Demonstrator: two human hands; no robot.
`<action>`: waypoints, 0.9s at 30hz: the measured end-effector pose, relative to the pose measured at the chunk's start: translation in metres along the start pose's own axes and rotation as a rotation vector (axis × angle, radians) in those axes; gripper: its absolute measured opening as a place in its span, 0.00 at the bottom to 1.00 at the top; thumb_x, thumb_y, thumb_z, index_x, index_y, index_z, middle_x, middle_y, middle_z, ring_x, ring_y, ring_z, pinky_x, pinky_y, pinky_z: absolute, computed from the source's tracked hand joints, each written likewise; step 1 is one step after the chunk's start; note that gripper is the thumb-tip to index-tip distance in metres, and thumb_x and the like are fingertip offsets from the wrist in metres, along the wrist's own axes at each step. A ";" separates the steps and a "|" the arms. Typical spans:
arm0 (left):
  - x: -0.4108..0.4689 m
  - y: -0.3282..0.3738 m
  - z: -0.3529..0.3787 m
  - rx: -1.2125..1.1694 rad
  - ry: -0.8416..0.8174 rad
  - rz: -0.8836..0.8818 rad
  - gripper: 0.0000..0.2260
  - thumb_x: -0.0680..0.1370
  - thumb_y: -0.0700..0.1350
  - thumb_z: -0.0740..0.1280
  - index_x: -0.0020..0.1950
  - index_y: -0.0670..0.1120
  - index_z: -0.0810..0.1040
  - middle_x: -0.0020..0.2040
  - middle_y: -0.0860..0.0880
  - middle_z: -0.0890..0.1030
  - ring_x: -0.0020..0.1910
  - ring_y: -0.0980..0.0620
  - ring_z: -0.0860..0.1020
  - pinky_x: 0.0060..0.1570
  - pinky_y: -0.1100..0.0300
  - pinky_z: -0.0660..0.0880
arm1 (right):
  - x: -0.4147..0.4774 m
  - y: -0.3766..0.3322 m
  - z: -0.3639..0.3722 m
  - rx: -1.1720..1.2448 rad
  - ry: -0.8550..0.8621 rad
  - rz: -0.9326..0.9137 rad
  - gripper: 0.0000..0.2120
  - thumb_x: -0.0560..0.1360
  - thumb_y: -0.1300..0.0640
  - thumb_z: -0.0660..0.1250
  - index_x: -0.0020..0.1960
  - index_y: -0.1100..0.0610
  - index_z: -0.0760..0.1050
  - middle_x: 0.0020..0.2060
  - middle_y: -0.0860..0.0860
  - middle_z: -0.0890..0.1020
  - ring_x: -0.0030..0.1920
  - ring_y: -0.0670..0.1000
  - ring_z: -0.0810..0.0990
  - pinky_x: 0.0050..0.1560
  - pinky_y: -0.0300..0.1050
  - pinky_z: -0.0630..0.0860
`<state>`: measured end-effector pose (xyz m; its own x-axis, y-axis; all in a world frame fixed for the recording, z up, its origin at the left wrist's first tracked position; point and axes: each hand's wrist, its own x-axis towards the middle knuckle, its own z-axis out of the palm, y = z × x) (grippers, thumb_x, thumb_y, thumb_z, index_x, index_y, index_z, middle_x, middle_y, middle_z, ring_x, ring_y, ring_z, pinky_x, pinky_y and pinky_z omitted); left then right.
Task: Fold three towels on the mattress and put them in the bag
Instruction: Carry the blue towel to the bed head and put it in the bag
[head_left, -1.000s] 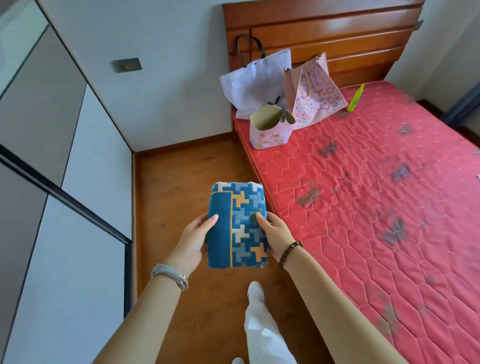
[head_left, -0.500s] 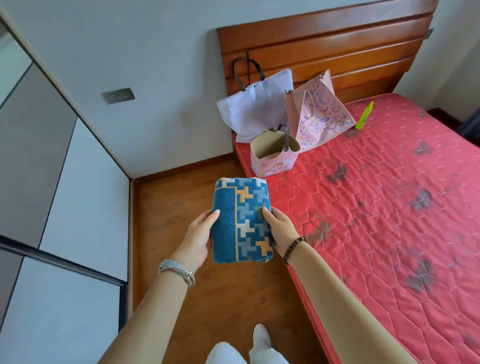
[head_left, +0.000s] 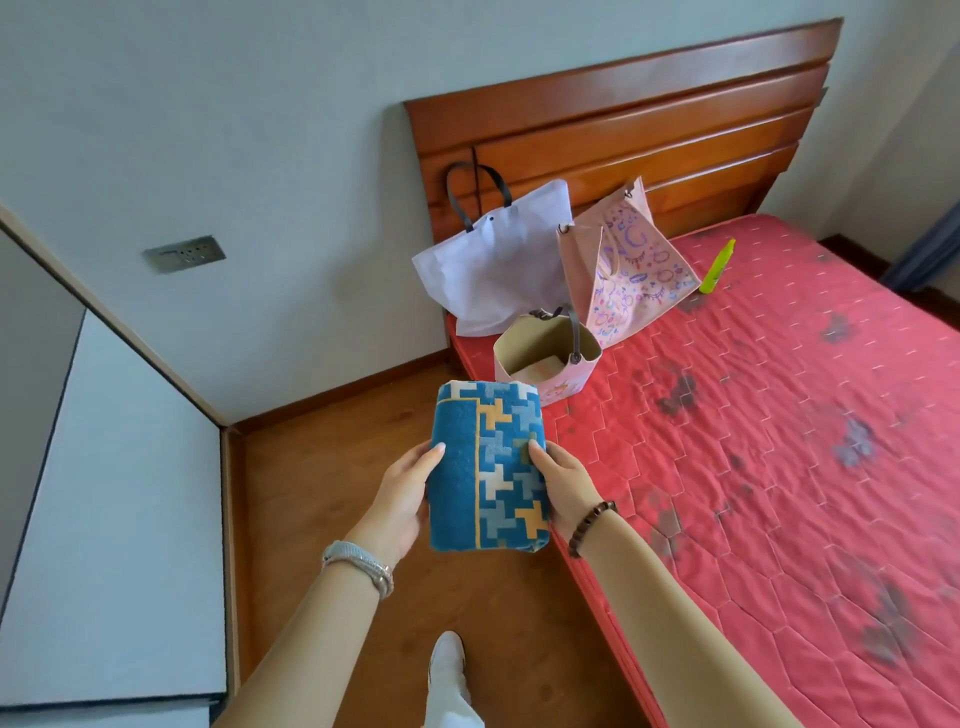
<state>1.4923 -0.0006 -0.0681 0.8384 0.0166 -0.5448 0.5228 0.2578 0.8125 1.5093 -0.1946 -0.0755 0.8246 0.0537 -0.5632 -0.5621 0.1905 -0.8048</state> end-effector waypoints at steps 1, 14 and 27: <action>0.012 0.010 -0.003 0.016 -0.004 0.003 0.14 0.82 0.50 0.64 0.67 0.49 0.76 0.62 0.47 0.82 0.64 0.48 0.78 0.67 0.42 0.73 | 0.010 -0.006 0.007 0.019 0.006 0.002 0.10 0.81 0.51 0.60 0.59 0.55 0.73 0.52 0.55 0.84 0.50 0.56 0.84 0.53 0.55 0.81; 0.133 0.098 -0.020 0.165 -0.103 -0.059 0.14 0.83 0.52 0.63 0.67 0.50 0.75 0.63 0.49 0.81 0.63 0.50 0.78 0.68 0.42 0.71 | 0.112 -0.054 0.056 0.157 0.124 0.044 0.13 0.81 0.51 0.60 0.62 0.56 0.72 0.54 0.55 0.84 0.52 0.56 0.84 0.53 0.55 0.81; 0.263 0.123 0.034 0.218 -0.146 -0.170 0.11 0.83 0.50 0.63 0.63 0.49 0.77 0.61 0.48 0.82 0.62 0.49 0.78 0.68 0.42 0.71 | 0.220 -0.092 0.022 0.231 0.245 0.066 0.11 0.81 0.52 0.60 0.59 0.56 0.73 0.52 0.56 0.84 0.50 0.56 0.84 0.56 0.58 0.80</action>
<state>1.7821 0.0026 -0.1038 0.7414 -0.1521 -0.6536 0.6647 0.0317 0.7465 1.7441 -0.1785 -0.1216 0.7312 -0.1586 -0.6634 -0.5612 0.4129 -0.7173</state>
